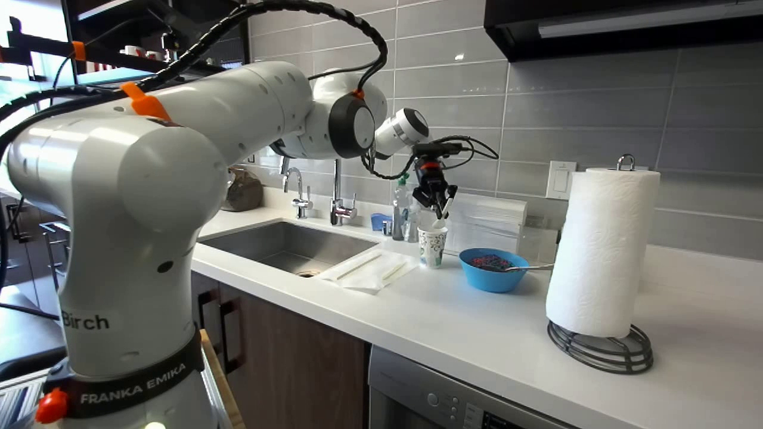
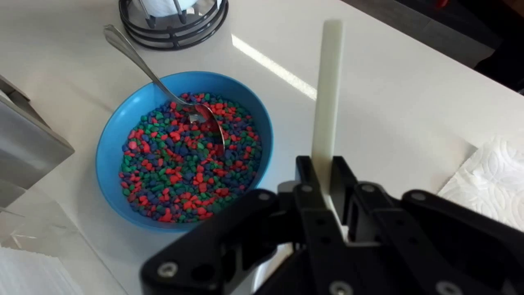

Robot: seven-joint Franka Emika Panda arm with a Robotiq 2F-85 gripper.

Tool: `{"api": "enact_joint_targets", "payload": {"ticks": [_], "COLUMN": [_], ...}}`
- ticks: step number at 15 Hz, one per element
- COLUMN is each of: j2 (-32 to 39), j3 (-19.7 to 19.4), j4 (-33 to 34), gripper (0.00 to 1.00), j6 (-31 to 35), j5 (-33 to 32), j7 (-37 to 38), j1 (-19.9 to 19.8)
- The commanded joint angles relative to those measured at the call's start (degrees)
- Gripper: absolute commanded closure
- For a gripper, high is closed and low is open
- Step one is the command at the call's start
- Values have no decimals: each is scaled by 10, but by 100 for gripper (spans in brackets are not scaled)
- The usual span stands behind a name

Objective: Use the white spoon to put the contents from the bowl into the cup on the left then put the spoon in the bowl.

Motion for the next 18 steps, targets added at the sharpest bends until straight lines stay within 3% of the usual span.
{"api": "enact_joint_targets", "payload": {"ticks": [1, 18], "j2": [28, 52], "j3": [-10, -41], "j4": [44, 70], "gripper": [96, 96], "j6": [-8, 23], "j5": [-15, -92], "j7": [-36, -122], "j1": [12, 55]}}
